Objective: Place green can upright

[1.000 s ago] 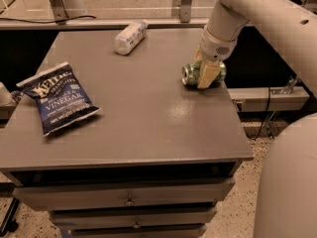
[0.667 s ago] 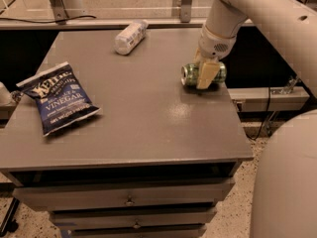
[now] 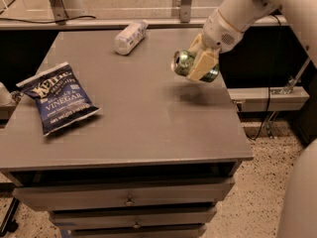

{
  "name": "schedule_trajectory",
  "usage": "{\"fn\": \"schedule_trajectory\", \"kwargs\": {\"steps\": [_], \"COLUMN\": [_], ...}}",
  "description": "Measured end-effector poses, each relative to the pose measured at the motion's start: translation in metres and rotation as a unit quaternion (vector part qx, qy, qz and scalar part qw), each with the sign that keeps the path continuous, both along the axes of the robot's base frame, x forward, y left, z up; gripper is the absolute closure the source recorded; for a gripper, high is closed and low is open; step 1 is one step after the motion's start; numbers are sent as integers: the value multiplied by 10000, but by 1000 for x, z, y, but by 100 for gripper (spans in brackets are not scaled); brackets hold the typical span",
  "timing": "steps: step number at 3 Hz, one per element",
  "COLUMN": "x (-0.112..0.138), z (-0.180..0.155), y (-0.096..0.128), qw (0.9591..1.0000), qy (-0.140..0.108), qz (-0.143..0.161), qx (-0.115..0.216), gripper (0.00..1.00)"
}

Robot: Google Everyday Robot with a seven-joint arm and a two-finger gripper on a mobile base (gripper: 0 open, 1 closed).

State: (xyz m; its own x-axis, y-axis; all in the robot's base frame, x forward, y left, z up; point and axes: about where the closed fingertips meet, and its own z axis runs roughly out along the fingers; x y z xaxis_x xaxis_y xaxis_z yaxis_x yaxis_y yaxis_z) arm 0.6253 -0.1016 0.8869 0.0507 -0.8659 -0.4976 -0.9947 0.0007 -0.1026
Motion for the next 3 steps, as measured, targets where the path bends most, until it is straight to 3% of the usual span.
{"fn": "schedule_trajectory", "kwargs": {"steps": [1, 2, 3], "x": [-16, -36, -50], "z": [8, 18, 30], "y": [16, 30, 38], "qw": [9913, 9635, 9254], "qy": [99, 104, 82], "qz": [-44, -99, -151], "qx": [1315, 2673, 3786], "gripper": [100, 100, 100]}}
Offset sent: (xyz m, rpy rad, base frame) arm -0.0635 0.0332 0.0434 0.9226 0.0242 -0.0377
